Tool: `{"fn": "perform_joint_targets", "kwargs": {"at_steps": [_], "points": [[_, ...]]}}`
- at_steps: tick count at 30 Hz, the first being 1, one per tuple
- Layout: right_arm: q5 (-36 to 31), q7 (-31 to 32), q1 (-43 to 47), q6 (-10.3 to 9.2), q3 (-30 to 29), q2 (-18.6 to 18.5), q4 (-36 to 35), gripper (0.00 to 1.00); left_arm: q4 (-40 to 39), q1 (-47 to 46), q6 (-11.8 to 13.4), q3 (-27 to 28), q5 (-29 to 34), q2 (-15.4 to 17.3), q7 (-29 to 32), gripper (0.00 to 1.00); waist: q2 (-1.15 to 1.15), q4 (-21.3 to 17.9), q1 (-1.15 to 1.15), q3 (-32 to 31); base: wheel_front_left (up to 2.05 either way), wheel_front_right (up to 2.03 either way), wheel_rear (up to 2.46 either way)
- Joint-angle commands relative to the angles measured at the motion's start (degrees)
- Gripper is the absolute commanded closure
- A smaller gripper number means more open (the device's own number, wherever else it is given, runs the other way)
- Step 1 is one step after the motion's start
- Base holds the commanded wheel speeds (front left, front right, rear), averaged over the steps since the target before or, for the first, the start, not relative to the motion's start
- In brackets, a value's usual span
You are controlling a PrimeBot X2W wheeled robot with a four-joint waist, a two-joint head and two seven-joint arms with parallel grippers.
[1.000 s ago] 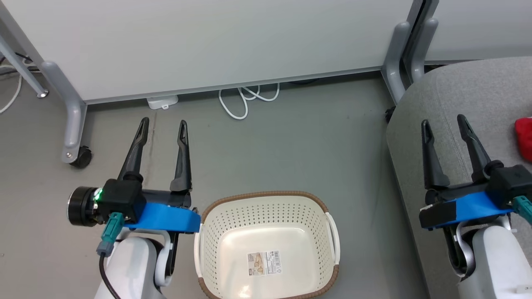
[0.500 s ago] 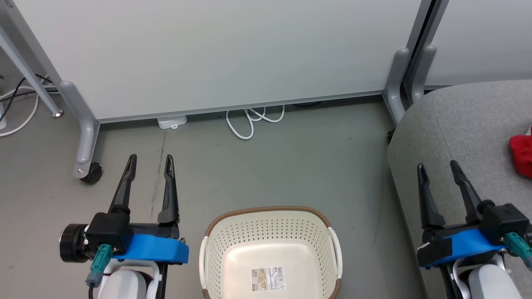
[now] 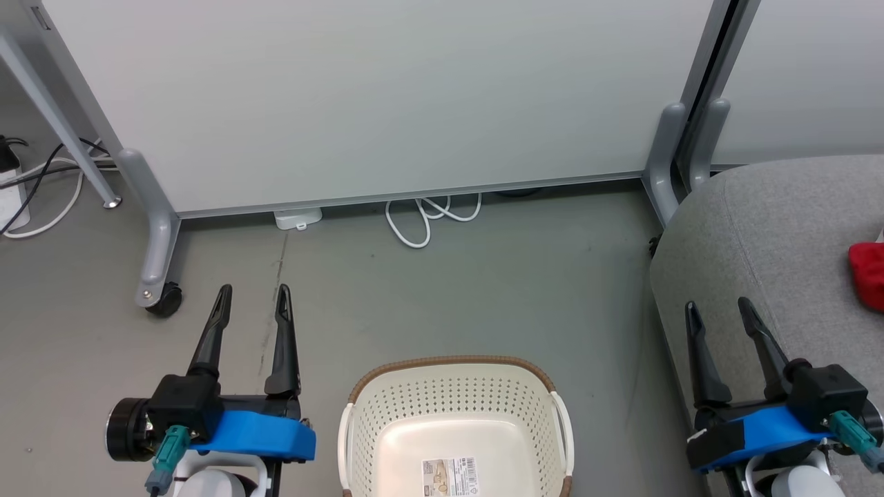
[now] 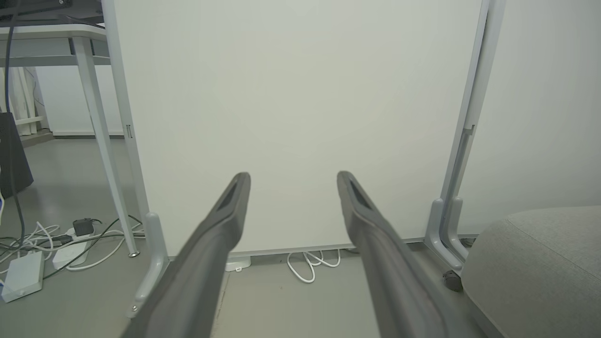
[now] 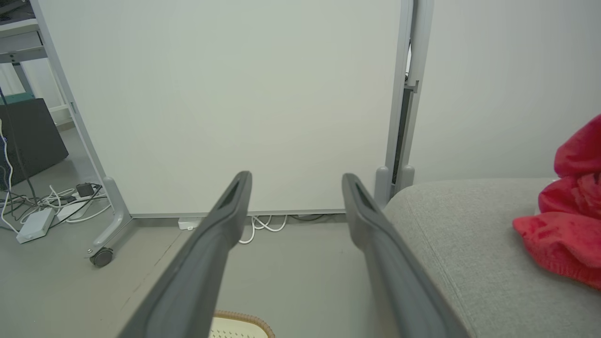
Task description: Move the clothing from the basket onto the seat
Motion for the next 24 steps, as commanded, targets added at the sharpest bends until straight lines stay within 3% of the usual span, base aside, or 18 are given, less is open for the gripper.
{"fn": "perform_joint_targets", "kwargs": {"at_steps": [1, 17, 18, 24], "points": [[0.20, 0.01, 1.32, 0.01, -0.09, 0.28, 0.20, 0.00, 0.21, 0.87, 0.07, -0.32, -0.18, -0.09, -0.25, 0.00, 0.00, 0.14, 0.01, -0.29, 0.00, 0.00, 0.00], [0.68, 0.01, 2.03, 0.01, -0.39, 0.63, 0.40, 0.00, 0.26, 1.25, 0.43, -0.58, 0.34, -0.09, -0.25, 0.00, 0.00, 0.23, 0.01, -1.09, 0.00, 0.00, 0.00], [0.54, 0.00, 1.13, 0.00, -0.36, 0.51, 0.50, 1.00, 0.45, 0.94, 0.49, -0.57, 0.04, -0.01, 0.01, 1.00, 0.00, 0.23, 0.01, -1.09, 0.00, 0.00, 0.00], [2.76, 0.96, 1.41, 0.00, -0.79, 0.74, 3.13, 1.00, 2.77, 2.49, 0.38, -0.39, -2.37, -0.01, 0.90, 1.00, 0.00, 0.16, 0.01, -1.12, 0.00, 0.00, 0.00]]}}
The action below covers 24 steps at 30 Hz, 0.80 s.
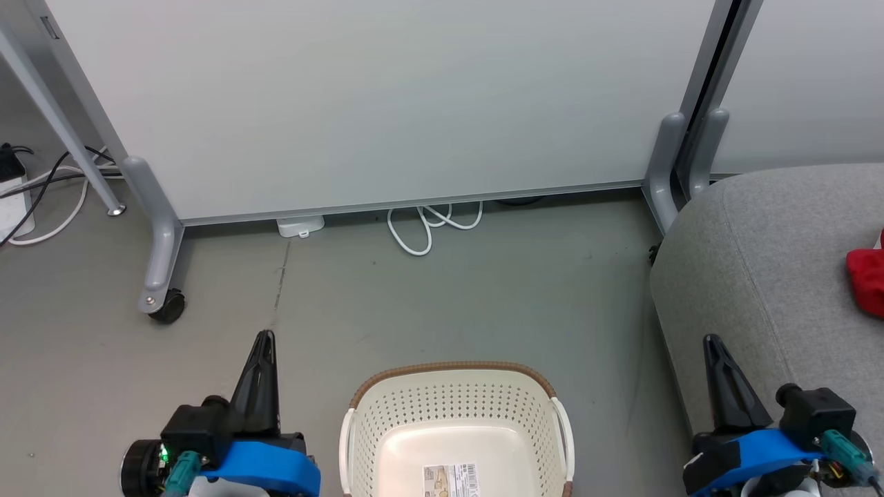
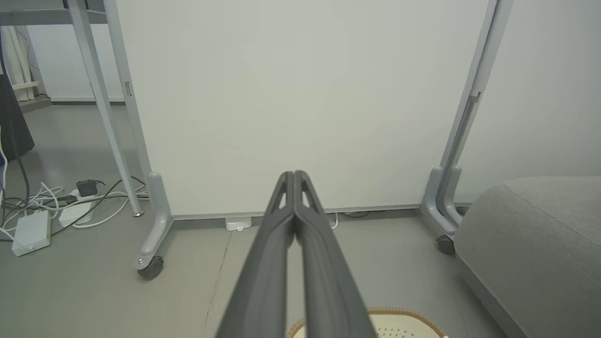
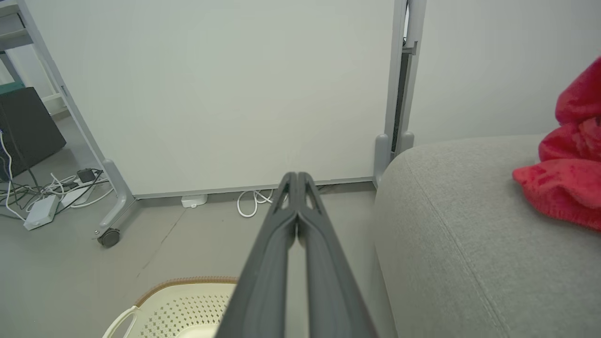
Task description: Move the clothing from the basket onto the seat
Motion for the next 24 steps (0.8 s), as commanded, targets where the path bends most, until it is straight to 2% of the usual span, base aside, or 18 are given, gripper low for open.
{"fn": "perform_joint_targets", "kwargs": {"at_steps": [1, 24], "points": [[3.22, 1.07, -0.94, 0.00, -0.54, -0.11, -0.41, 1.00, -0.52, -0.98, -0.19, 0.61, -3.18, 0.00, 0.81, 1.00, 0.00, -0.07, 0.00, -0.01, 0.00, 0.00, 0.00], [26.68, 6.56, -1.02, 0.00, -0.84, -0.16, -1.73, 1.00, -0.46, -1.95, -1.42, 3.94, -25.93, -0.02, 6.53, 1.00, 0.00, -0.69, 0.00, -0.11, 0.00, 0.00, 0.00]]}}
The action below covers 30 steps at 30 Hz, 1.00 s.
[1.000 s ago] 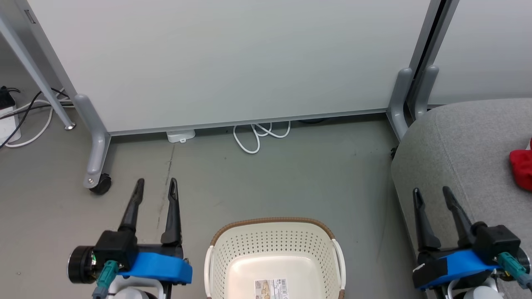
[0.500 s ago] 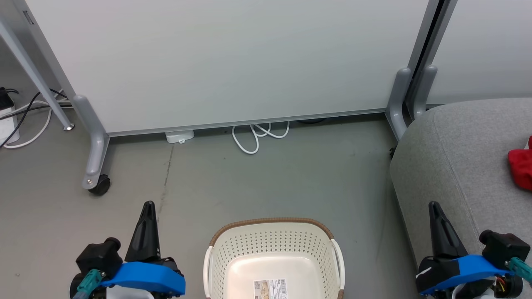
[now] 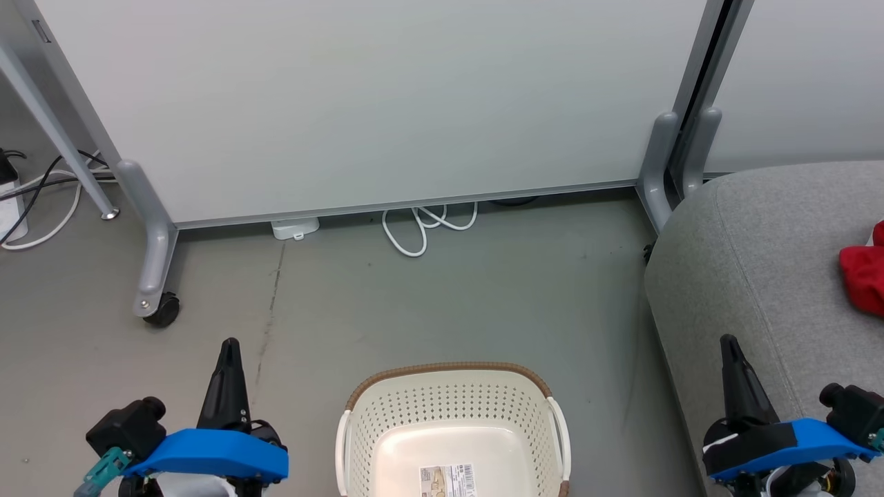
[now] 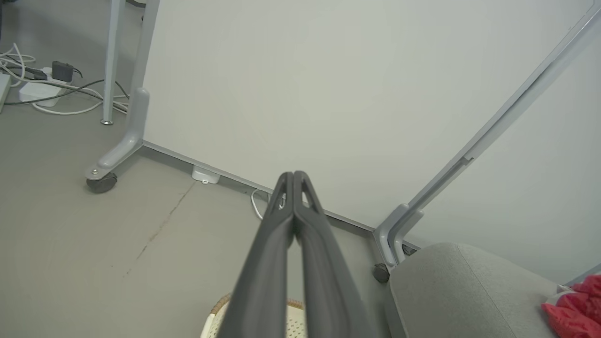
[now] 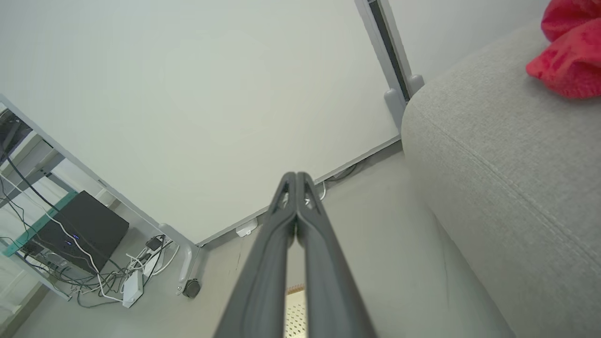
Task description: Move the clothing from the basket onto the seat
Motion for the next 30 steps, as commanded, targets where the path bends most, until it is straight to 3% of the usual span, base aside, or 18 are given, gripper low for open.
{"fn": "perform_joint_targets", "kwargs": {"at_steps": [1, 30], "points": [[2.30, 0.50, -1.01, 0.00, -0.19, -0.23, -1.13, 1.00, -0.83, -1.88, -0.40, 0.68, -2.13, 0.01, 0.44, 1.00, 0.00, -0.04, 0.00, -0.01, 0.00, 0.00, 0.00], [25.21, 6.27, -1.60, 0.00, -0.87, -0.29, -1.90, 1.00, -0.68, -2.83, -1.59, 3.98, -24.56, 0.00, 6.15, 1.00, 0.00, -0.86, 0.00, -0.14, 0.00, 0.00, 0.00]]}}
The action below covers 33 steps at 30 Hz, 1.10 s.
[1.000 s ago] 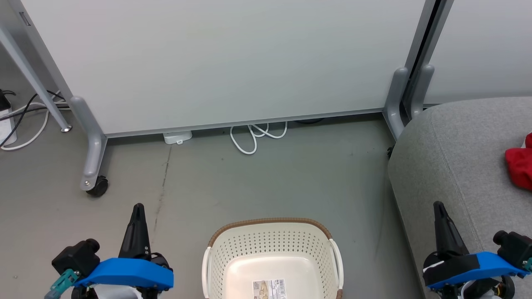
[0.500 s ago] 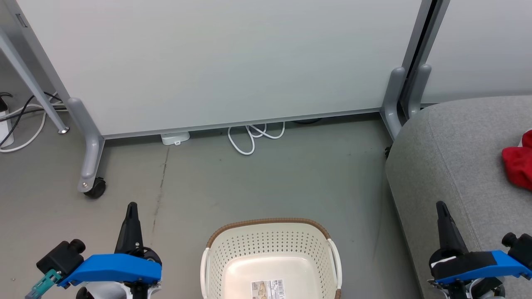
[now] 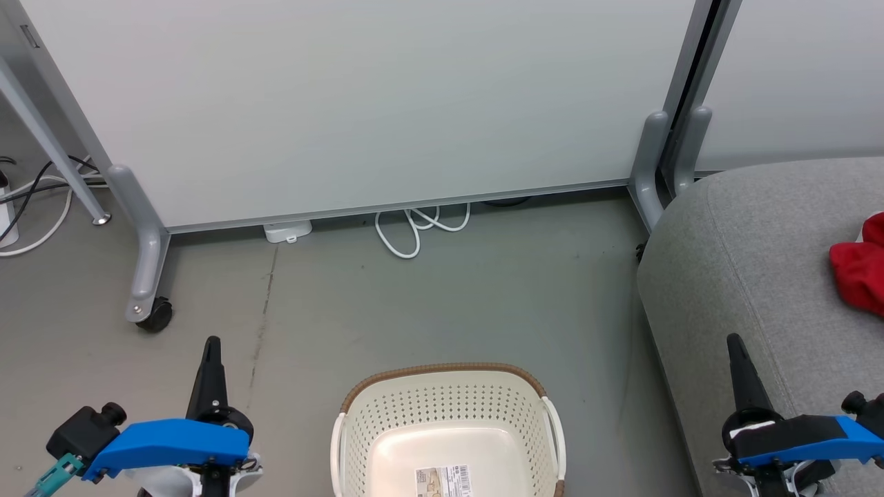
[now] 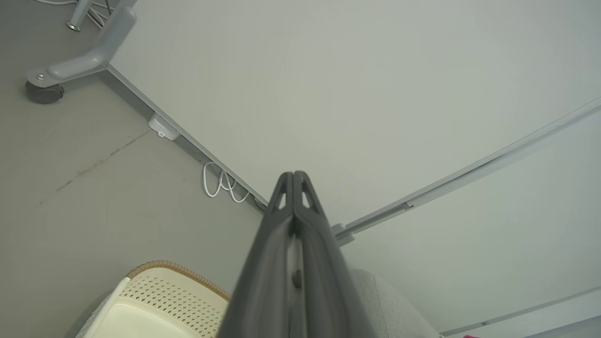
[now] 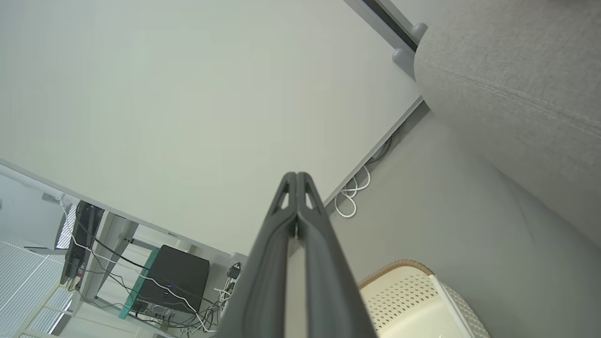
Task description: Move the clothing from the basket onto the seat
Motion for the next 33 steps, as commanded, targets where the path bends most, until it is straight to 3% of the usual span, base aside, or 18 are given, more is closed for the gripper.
{"fn": "perform_joint_targets", "kwargs": {"at_steps": [1, 33], "points": [[1.91, 0.48, -1.42, 0.02, -0.15, -0.27, -0.78, 1.00, -0.65, -1.62, -0.28, 0.55, -1.88, 0.03, 0.49, 1.00, 0.00, -0.04, 0.00, -0.01, 0.00, 0.00, 0.00], [21.19, 5.32, -1.75, 0.02, -0.73, -0.33, -1.38, 1.00, -0.46, -2.32, -1.37, 3.29, -20.69, 0.01, 5.31, 1.00, 0.00, -0.98, 0.00, -0.17, 0.00, 0.00, 0.00]]}}
